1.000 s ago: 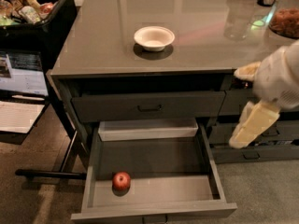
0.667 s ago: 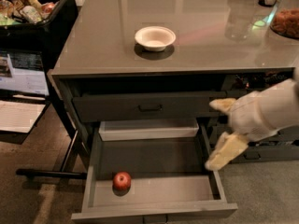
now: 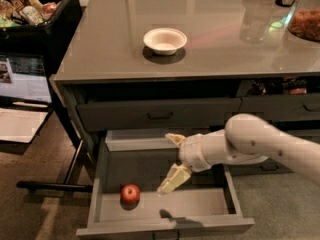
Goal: Pick apple from middle drawer and place on counter
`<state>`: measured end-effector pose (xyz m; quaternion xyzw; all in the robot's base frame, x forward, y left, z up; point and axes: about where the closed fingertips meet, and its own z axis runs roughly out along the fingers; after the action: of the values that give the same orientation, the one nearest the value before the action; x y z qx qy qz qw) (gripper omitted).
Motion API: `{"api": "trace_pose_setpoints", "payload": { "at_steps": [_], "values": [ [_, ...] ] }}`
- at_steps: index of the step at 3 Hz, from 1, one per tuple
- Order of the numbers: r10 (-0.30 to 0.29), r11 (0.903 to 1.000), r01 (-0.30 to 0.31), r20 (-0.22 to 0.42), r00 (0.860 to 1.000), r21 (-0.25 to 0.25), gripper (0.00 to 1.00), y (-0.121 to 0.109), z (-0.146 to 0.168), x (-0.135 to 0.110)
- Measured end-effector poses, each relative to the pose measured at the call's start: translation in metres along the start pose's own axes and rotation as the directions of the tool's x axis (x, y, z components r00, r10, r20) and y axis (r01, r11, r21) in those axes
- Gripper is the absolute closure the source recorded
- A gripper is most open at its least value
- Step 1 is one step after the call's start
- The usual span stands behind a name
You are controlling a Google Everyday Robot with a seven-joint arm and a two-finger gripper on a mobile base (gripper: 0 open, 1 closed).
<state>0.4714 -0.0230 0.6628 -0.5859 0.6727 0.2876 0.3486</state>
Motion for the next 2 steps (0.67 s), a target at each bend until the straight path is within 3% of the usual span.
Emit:
{"api": "trace_pose_setpoints", "payload": {
  "at_steps": [1,2],
  "values": [
    [0.014,0.9997,-0.014,0.031,0.999,0.018,0.0,-0.023,0.073,0.009],
    [0.02,0.9975,-0.023,0.034,0.999,0.068,0.0,-0.037,0.081,0.012]
  ]
}}
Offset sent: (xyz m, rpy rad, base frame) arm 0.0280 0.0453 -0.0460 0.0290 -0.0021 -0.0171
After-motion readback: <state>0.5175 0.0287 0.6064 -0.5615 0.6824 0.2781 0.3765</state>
